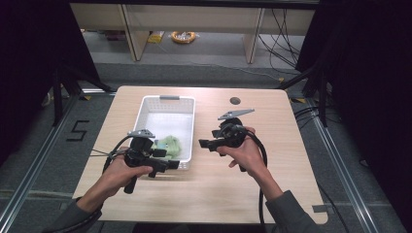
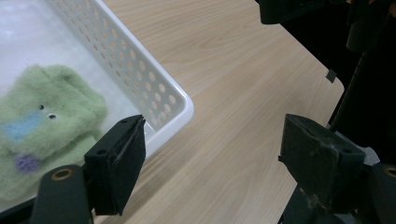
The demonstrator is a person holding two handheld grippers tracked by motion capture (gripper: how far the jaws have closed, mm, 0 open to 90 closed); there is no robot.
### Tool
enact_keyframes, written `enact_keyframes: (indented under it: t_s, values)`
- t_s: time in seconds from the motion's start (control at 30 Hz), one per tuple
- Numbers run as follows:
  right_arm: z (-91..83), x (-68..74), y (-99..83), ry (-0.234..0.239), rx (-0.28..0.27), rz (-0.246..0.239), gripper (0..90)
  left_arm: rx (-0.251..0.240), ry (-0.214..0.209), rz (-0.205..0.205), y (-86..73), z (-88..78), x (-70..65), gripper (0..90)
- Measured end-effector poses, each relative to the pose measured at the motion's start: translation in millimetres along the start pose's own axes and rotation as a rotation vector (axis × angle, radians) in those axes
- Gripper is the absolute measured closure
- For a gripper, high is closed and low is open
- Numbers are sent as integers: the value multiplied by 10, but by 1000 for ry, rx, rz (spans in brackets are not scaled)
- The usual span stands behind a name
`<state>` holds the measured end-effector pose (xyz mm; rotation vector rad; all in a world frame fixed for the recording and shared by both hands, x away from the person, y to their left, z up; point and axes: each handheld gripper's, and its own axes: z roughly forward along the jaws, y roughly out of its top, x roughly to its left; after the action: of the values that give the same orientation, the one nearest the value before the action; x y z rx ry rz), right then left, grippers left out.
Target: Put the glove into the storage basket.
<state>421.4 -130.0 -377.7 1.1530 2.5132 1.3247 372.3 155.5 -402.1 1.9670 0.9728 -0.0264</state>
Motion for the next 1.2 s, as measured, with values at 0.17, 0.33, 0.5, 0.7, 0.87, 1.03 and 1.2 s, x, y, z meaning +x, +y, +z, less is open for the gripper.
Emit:
enact_keyframes:
  t_s: [0.17, 0.33, 0.5, 0.7, 0.87, 1.03, 1.2]
  values:
    - [-155, -34, -163, -9, -15, 28, 324, -5, -12, 13, -81, 51, -65, 220]
    - [-234, -67, -296, -15, -33, 0, 320, -6, -19, 25, -141, 89, -104, 220]
    - [-337, -79, -514, -24, -49, -18, 320, -27, 13, 52, -232, 133, -152, 223]
    - [-387, -79, -711, -27, -66, -4, 319, -33, 4, 48, -307, 190, -183, 225]
    - [-413, -73, -888, -14, -67, -11, 313, -48, 13, 67, -388, 232, -210, 224]
    - [-418, -64, -1043, -16, -73, -5, 310, -67, -4, 46, -519, 294, -227, 199]
    - [-412, -54, -1196, 0, -87, 13, 286, -55, -2, 51, -672, 345, -224, 165]
